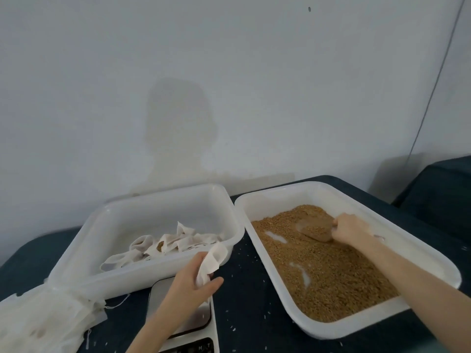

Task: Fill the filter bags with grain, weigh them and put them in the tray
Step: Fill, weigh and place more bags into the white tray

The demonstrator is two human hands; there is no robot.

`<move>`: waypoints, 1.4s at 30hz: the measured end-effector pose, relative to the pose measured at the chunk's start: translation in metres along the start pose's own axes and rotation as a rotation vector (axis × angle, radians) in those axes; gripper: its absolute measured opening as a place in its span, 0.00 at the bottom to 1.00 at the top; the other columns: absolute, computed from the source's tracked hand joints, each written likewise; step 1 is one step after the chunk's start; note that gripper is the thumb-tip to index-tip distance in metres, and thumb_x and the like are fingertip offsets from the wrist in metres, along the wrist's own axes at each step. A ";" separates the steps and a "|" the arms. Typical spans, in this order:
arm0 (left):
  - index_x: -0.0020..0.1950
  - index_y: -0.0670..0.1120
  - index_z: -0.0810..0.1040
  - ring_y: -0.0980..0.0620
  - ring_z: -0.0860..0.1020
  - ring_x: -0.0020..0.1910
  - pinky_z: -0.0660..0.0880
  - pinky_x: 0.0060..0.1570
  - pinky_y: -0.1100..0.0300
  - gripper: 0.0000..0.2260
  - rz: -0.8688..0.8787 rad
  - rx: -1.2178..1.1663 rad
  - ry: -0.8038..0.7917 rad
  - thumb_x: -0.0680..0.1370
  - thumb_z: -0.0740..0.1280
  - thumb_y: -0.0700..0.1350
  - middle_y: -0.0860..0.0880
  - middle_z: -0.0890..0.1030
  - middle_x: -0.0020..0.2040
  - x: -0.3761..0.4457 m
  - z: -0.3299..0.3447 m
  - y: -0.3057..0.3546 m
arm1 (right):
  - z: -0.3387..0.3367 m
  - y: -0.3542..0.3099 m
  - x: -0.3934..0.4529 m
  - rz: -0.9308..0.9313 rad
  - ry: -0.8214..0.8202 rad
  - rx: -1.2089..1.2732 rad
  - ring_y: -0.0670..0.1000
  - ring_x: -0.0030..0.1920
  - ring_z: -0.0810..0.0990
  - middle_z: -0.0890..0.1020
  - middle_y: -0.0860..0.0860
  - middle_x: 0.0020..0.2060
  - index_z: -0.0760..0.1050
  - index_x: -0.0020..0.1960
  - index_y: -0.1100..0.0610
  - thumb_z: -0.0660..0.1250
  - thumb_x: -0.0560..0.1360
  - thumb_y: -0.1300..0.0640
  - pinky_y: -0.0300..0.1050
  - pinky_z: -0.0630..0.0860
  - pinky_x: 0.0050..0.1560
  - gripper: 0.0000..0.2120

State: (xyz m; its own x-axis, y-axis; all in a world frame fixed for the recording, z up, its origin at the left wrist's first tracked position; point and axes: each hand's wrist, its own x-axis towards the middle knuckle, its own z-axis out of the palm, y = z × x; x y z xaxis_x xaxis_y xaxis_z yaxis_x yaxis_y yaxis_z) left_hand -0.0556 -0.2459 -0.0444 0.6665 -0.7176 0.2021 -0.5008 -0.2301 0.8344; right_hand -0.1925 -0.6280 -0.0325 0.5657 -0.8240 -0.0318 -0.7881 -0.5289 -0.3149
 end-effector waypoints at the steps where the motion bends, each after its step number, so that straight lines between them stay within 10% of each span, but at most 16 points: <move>1: 0.48 0.67 0.72 0.62 0.77 0.37 0.74 0.38 0.70 0.17 0.003 0.003 -0.002 0.73 0.72 0.45 0.58 0.79 0.40 0.002 0.002 0.001 | 0.001 0.000 0.000 0.020 -0.008 -0.016 0.55 0.49 0.81 0.81 0.53 0.47 0.80 0.54 0.56 0.64 0.75 0.59 0.53 0.79 0.55 0.10; 15: 0.51 0.59 0.72 0.64 0.76 0.39 0.72 0.38 0.71 0.14 0.027 -0.017 -0.026 0.73 0.72 0.45 0.60 0.79 0.41 0.012 0.011 0.004 | 0.028 -0.020 0.013 -0.125 -0.207 0.214 0.46 0.50 0.79 0.82 0.49 0.53 0.76 0.63 0.56 0.75 0.71 0.56 0.40 0.75 0.56 0.21; 20: 0.47 0.66 0.73 0.63 0.75 0.37 0.73 0.39 0.70 0.12 0.008 -0.067 0.011 0.68 0.70 0.52 0.58 0.78 0.39 0.013 0.010 0.005 | 0.010 -0.027 -0.003 -0.241 -0.206 0.467 0.40 0.37 0.82 0.82 0.47 0.52 0.72 0.69 0.54 0.74 0.70 0.63 0.33 0.78 0.35 0.29; 25: 0.55 0.62 0.72 0.63 0.77 0.41 0.73 0.40 0.68 0.16 -0.040 0.001 0.008 0.71 0.71 0.52 0.60 0.78 0.42 0.010 0.000 0.004 | -0.021 -0.042 -0.024 -0.449 -0.272 0.440 0.49 0.49 0.84 0.84 0.44 0.53 0.75 0.65 0.43 0.76 0.68 0.57 0.53 0.79 0.57 0.27; 28: 0.58 0.62 0.69 0.65 0.77 0.44 0.70 0.38 0.72 0.18 -0.076 0.117 0.037 0.73 0.71 0.51 0.60 0.79 0.46 0.005 -0.009 0.005 | -0.041 -0.058 -0.045 -0.590 -0.408 0.352 0.29 0.37 0.78 0.81 0.39 0.58 0.76 0.62 0.38 0.76 0.67 0.54 0.33 0.75 0.46 0.25; 32: 0.62 0.56 0.70 0.62 0.76 0.43 0.69 0.38 0.70 0.19 -0.076 0.197 0.079 0.73 0.71 0.51 0.57 0.79 0.47 -0.002 -0.020 0.006 | -0.057 -0.084 -0.077 -0.691 -0.553 0.318 0.37 0.52 0.80 0.81 0.34 0.54 0.77 0.58 0.36 0.75 0.68 0.57 0.38 0.77 0.54 0.24; 42: 0.59 0.62 0.65 0.63 0.75 0.48 0.71 0.44 0.68 0.21 -0.038 0.329 0.048 0.71 0.71 0.59 0.64 0.75 0.51 -0.019 -0.040 0.005 | -0.060 -0.119 -0.105 -0.783 -0.615 0.156 0.37 0.52 0.80 0.82 0.35 0.51 0.77 0.56 0.31 0.75 0.68 0.53 0.43 0.75 0.60 0.22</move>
State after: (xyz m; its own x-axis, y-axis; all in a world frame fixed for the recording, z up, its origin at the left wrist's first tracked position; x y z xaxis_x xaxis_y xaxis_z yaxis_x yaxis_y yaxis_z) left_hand -0.0489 -0.2069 -0.0239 0.7095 -0.6745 0.2042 -0.6213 -0.4619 0.6329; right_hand -0.1727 -0.4904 0.0656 0.9724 0.0151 -0.2328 -0.1254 -0.8077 -0.5761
